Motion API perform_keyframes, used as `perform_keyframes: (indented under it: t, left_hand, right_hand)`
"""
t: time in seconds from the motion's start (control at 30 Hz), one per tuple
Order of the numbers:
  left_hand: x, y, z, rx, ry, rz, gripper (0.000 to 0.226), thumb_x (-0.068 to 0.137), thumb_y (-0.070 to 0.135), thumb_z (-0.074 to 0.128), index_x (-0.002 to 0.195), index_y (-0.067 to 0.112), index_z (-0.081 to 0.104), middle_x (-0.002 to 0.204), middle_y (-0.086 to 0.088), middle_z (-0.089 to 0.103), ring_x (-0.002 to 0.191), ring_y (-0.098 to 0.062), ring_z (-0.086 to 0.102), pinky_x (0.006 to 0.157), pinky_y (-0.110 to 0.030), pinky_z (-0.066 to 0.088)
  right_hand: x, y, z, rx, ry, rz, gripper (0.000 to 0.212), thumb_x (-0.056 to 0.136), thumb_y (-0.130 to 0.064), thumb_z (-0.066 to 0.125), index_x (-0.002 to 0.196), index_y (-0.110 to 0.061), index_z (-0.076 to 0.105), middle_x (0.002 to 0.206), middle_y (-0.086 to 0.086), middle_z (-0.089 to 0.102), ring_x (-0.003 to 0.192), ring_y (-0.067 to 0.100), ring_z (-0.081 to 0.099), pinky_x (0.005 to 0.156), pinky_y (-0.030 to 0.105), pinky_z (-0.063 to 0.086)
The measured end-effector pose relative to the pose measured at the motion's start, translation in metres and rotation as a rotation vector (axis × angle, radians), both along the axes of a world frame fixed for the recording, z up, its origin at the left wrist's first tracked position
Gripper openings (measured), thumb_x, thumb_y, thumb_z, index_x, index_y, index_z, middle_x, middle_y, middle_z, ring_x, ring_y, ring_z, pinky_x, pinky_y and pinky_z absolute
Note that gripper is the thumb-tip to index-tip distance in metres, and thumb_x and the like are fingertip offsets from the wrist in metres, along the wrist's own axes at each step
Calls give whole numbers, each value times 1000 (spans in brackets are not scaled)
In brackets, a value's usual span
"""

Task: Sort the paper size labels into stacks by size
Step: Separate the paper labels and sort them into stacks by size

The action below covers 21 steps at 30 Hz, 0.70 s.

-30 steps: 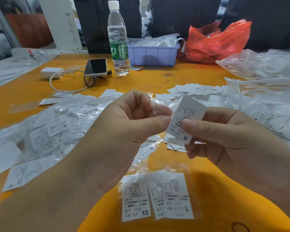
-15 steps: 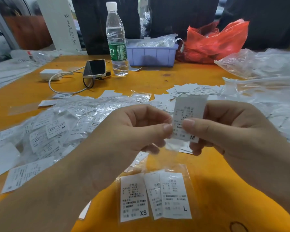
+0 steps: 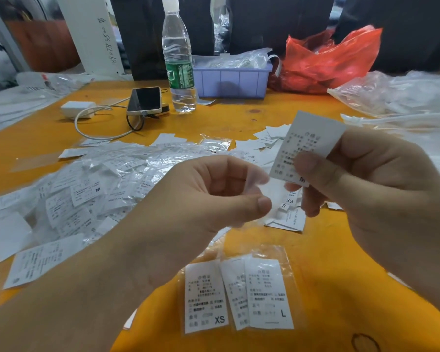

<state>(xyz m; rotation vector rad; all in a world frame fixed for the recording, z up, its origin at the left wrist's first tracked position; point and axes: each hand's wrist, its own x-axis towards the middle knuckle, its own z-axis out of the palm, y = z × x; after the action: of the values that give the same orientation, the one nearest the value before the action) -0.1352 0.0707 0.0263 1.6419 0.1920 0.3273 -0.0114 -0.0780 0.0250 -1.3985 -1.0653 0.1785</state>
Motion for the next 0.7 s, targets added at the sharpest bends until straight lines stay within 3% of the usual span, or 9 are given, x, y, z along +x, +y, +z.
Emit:
perform_keyframes:
  t: [0.07,0.27,0.53,0.7]
  left_hand:
    - [0,-1,0,30,13,-9,20,63,20,78,79,31,78,85,-1,76,69,-9,67,62,-21,56]
    - [1,-1,-1,58,48,-36,13,68,26,75,80,27,78,67,8,69,62,-6,61,61,-19,52]
    - [1,-2,-2,112,37,-48,10,67,26,75,76,30,77,68,9,69,63,-5,61,62,-19,52]
    - [1,-1,-3,140,57,-53,8,67,29,76,75,30,76,71,5,71,65,-7,61,65,-25,53]
  right_hand:
    - [-1,-1,-1,-3,-35,3,11,84,-22,63,91,-23,71,75,6,71,50,19,58,50,28,50]
    - [0,-1,0,-9,-60,-19,10,82,-25,66,89,-21,71,67,-3,70,50,12,58,48,21,44]
    - [0,1,1,-7,-121,-63,8,81,-23,68,79,-17,72,60,-13,67,48,9,57,49,15,41]
    - [1,1,1,-34,-86,-26,12,78,-24,69,82,-14,74,65,-9,70,46,13,57,47,13,39]
